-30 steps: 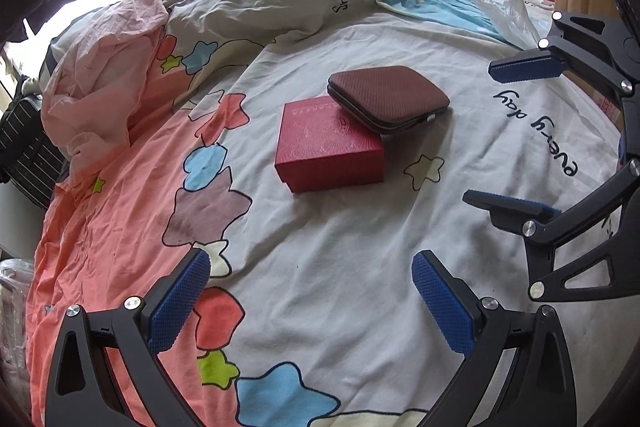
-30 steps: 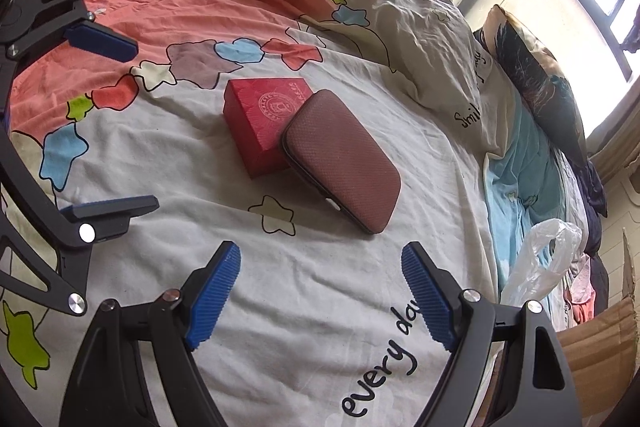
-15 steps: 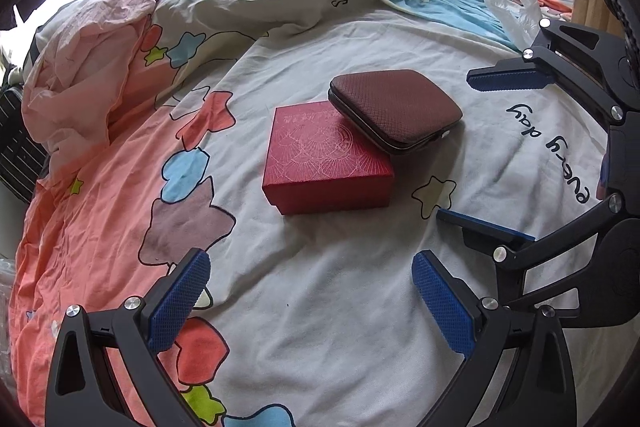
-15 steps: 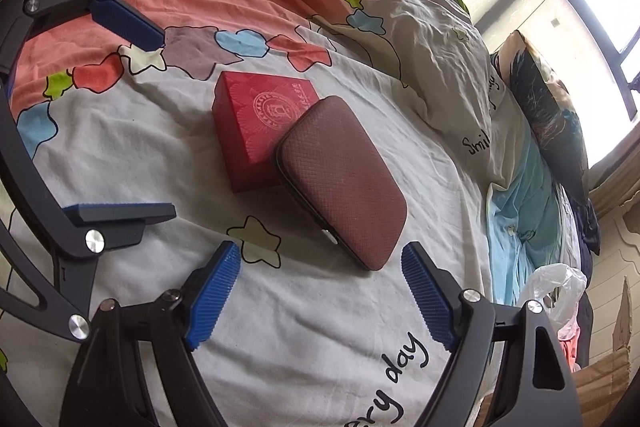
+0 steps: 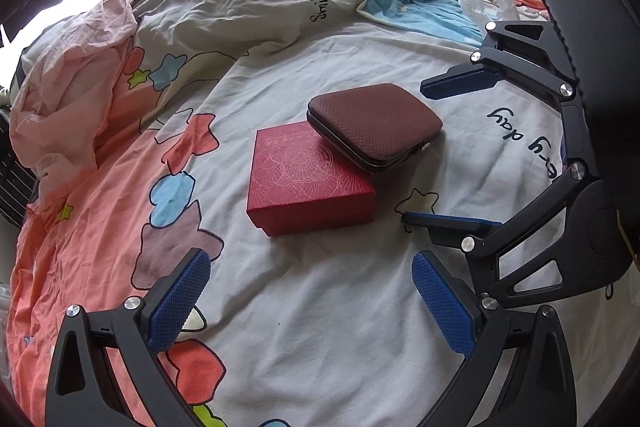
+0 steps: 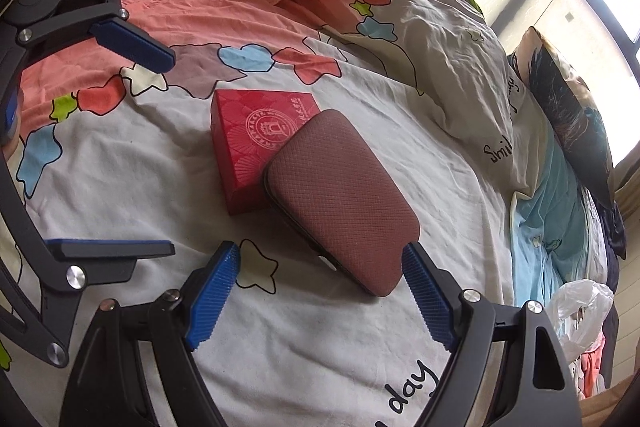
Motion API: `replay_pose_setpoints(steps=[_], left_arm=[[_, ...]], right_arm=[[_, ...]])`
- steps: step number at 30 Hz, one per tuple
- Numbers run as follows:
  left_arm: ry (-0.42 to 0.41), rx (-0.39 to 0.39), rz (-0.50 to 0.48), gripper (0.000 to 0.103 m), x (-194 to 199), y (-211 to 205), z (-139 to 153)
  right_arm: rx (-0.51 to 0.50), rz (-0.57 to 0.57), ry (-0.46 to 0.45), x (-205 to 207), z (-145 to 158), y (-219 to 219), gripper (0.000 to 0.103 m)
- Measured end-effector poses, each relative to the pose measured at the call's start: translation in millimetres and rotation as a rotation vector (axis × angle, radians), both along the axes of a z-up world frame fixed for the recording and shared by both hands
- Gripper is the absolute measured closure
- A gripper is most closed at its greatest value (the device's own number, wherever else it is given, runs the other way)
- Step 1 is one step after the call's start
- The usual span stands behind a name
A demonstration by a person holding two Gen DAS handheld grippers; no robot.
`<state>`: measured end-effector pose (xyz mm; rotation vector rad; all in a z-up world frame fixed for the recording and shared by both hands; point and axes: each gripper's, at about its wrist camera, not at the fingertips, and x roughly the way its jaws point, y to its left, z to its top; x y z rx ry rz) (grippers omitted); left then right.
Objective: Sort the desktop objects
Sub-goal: 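Move the right gripper to the maroon case while the left approaches the red box, then grasp the maroon case with the right gripper while the left grasps the red box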
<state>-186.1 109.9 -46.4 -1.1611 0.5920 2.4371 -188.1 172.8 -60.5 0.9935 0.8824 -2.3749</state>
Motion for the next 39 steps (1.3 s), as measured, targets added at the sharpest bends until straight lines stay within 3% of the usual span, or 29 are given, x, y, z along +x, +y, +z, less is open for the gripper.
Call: replay_pose_setpoints(steps=[17,20,21,22,26,31,39], left_arm=[[-0.019,0.008,0.054,0.0,-21,-12,-8],[-0.018,0.0,0.053,0.0,-21,-12,-9],[-0.017,-0.003,0.051,0.0,-21,-11,-9],[-0.015,-0.006,0.05,0.0,-20,-11,-10],[-0.005,-0.018,0.045,0.0,-19,-7,-9],[-0.004,-0.018,0.055,0.0,-20,-7,-10],[0.007,-0.011,0.058,0.0,-19,-11,-9]], right_arm=[[-0.057,0.013,-0.044,-19,-1,4,0.025],[-0.044,0.0,-0.032,-20,0,4,0.041],[-0.04,-0.012,-0.027,-22,0,6,0.055],[-0.044,-0.022,-0.027,-24,1,8,0.062],[-0.078,-0.045,-0.032,-30,5,16,0.067],[-0.105,-0.077,-0.038,-39,8,14,0.064],[-0.047,-0.081,0.0,-41,0,-6,0.046]])
